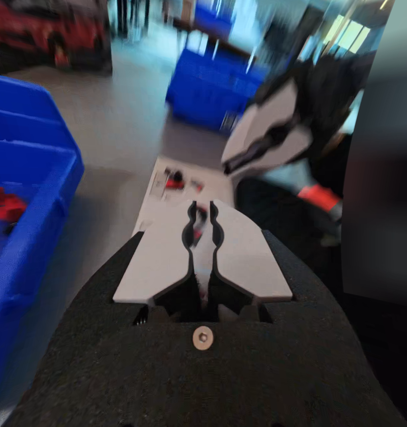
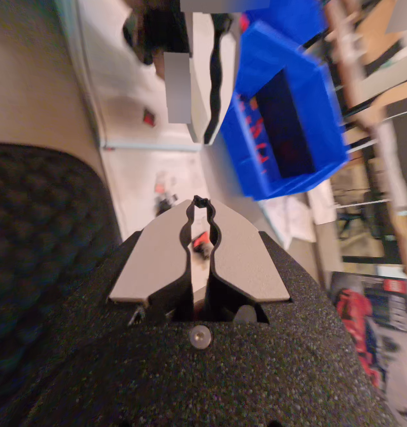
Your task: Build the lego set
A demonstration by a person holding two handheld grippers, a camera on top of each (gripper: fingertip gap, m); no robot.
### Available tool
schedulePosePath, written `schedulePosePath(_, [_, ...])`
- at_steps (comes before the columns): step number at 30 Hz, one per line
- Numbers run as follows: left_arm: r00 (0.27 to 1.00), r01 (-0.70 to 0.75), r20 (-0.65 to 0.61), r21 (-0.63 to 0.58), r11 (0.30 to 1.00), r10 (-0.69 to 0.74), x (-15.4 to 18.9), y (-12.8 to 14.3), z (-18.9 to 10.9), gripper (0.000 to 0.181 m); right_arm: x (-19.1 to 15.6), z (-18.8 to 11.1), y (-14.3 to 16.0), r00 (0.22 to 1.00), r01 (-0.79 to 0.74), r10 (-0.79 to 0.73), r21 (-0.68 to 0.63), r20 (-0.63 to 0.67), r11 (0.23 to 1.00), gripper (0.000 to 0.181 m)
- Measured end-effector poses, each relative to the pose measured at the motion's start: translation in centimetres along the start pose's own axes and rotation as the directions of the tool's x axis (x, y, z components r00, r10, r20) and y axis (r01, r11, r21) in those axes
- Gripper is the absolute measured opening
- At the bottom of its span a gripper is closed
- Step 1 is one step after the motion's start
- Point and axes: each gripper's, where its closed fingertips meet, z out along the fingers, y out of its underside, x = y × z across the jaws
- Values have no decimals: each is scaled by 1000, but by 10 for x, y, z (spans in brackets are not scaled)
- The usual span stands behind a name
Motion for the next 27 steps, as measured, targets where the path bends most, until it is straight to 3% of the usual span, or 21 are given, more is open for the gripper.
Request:
schedulePosePath(2, [991, -127, 22, -218, 968, 134, 3, 28, 11, 12, -14, 8, 15, 993, -24, 29, -54, 112, 998, 10])
schedulePosePath(5, [990, -139, -25, -293, 946, 138, 14, 46, 32, 14, -25, 19, 27, 984, 12, 3, -82, 178, 997, 11])
schedulePosePath(7, [981, -167, 34, -339, 926, 189, 6, 52, 39, 21, -30, 24, 34, 978, 38, -17, -98, 206, 994, 11])
schedulePosePath(11, [966, -212, 71, -338, 917, 249, 1, 49, 42, 29, -38, 29, 42, 964, 80, -50, -106, 259, 991, 10])
schedulePosePath(27, [976, -179, 53, -352, 919, 210, 1, 57, 50, 20, -42, 28, 43, 918, 299, -240, -156, 315, 941, 11])
